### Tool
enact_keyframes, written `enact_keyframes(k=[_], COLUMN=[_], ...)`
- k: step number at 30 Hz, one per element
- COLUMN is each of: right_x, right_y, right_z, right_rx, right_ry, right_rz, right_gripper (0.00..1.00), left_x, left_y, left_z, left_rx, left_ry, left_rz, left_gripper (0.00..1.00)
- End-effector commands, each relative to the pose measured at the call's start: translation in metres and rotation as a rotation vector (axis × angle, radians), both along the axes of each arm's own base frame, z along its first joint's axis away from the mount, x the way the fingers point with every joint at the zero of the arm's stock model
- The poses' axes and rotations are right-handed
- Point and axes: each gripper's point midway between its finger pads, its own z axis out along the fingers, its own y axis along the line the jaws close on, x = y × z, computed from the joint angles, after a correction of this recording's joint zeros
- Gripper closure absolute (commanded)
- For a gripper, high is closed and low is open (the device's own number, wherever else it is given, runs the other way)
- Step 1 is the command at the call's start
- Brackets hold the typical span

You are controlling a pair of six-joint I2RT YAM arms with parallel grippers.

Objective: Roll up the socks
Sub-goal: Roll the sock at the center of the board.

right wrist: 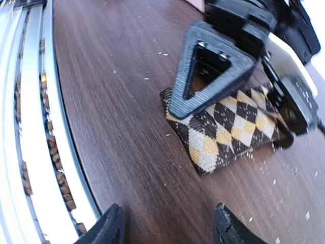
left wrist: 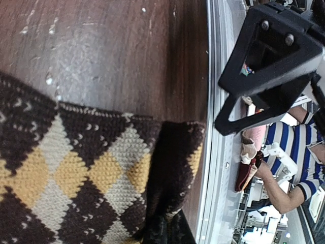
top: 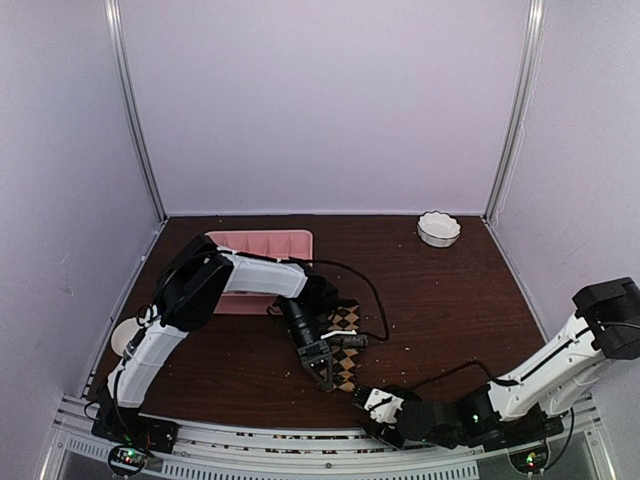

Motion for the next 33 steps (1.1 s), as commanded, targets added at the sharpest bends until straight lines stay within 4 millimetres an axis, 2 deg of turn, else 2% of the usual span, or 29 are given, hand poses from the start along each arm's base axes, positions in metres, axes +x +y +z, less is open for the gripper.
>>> enact_keyframes(k=[1, 6, 11, 15, 25, 27, 29, 32, 33], right_x=[0.007, 0.029, 0.048, 0.052, 0.057, 0.06, 0.06, 0.054, 0.052], right_y=[0.016, 0.025, 0.036, 0.044, 0.046, 0.044, 0.043, 0.041, 0.039], right_z=[0.001, 0.0, 0.006, 0.001, -0.026, -0.03, -0.032, -0.033, -0.033], right_rx=[-0.067, -0.082, -0.078, -0.092, -0.133, -0.131, -0.121, -0.095, -0.08], right_ry=[-0.112, -0.129, -0.132, -0.111, -0.005, 0.017, 0.045, 0.111, 0.14], right_rz=[0.137, 0.149, 0.173, 0.217, 0.254, 0.238, 0.234, 0.236, 0.231], right_gripper=[0.45, 0.54, 0.55, 0.55, 0.81, 0.9, 0.99, 1.0, 1.0], left_x=[0.001, 0.005, 0.01, 0.011, 0.014, 0.016, 0.019, 0.031, 0.038], left_y=[0.021, 0.023, 0.025, 0.028, 0.026, 0.025, 0.024, 0.021, 0.019], left_z=[-0.04, -0.041, -0.044, -0.048, -0.043, -0.04, -0.037, -0.027, -0.02], left_rx=[0.141, 0.143, 0.152, 0.158, 0.134, 0.116, 0.098, 0.047, 0.019], left_ry=[-0.027, -0.078, -0.118, -0.141, -0.167, -0.181, -0.214, -0.327, -0.385], left_rz=[-0.032, -0.049, -0.068, -0.087, -0.102, -0.108, -0.12, -0.124, -0.116], left_gripper=[1.0, 1.0, 1.0, 1.0, 1.0, 1.0, 0.93, 0.64, 0.58])
